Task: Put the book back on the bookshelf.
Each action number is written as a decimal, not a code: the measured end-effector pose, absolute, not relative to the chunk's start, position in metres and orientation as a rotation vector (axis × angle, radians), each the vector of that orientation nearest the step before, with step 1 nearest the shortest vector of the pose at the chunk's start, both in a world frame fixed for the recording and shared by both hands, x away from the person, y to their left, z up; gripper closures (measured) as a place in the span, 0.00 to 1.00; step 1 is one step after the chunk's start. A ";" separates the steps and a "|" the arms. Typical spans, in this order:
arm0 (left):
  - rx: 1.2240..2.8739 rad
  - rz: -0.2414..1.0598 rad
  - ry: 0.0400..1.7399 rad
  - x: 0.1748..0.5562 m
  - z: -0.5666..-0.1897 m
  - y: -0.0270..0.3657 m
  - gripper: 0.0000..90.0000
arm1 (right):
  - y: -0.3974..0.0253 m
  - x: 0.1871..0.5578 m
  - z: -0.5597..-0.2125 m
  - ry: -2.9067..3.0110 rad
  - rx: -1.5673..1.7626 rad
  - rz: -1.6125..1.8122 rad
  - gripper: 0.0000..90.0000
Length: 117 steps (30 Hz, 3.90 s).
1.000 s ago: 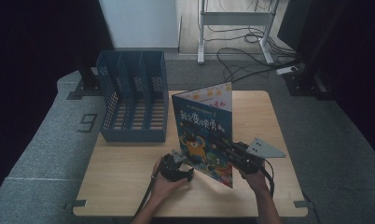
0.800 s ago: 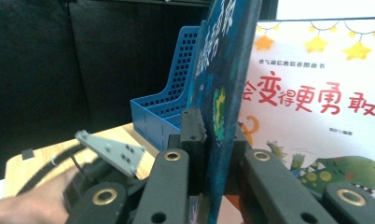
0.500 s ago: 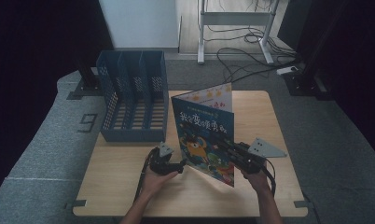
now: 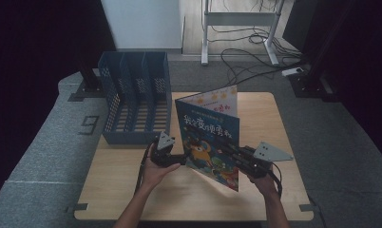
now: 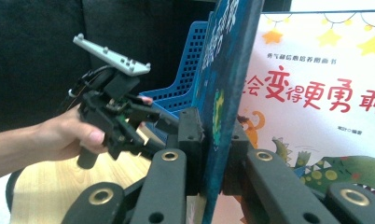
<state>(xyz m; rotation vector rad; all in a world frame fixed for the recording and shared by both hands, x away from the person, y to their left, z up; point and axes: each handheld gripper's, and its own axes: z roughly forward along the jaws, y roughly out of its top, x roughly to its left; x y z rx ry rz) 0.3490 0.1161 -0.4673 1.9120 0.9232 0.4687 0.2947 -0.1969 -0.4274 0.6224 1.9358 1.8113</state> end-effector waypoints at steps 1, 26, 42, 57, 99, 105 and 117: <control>1.908 0.465 0.917 0.350 -0.465 0.116 0.20 | -0.197 0.294 -0.427 1.938 0.620 1.809 0.90; 1.885 0.389 0.764 0.364 -0.439 0.107 0.17 | -0.202 0.295 -0.429 1.952 0.612 1.798 0.90; 1.878 0.417 0.718 0.352 -0.433 0.102 0.20 | -0.212 0.303 -0.437 1.952 0.649 1.783 0.78; 1.876 0.442 0.629 0.339 -0.428 0.091 0.21 | -0.229 0.309 -0.443 1.879 0.724 1.776 0.59; 1.799 0.488 0.605 0.327 -0.433 0.079 0.54 | -0.244 0.322 -0.456 1.711 0.941 1.812 0.37; 1.790 0.482 0.594 0.324 -0.434 0.079 0.56 | -0.245 0.323 -0.457 1.697 0.952 1.826 0.39; 1.792 0.502 0.572 0.320 -0.434 0.076 0.65 | -0.245 0.324 -0.459 1.675 0.988 1.762 0.37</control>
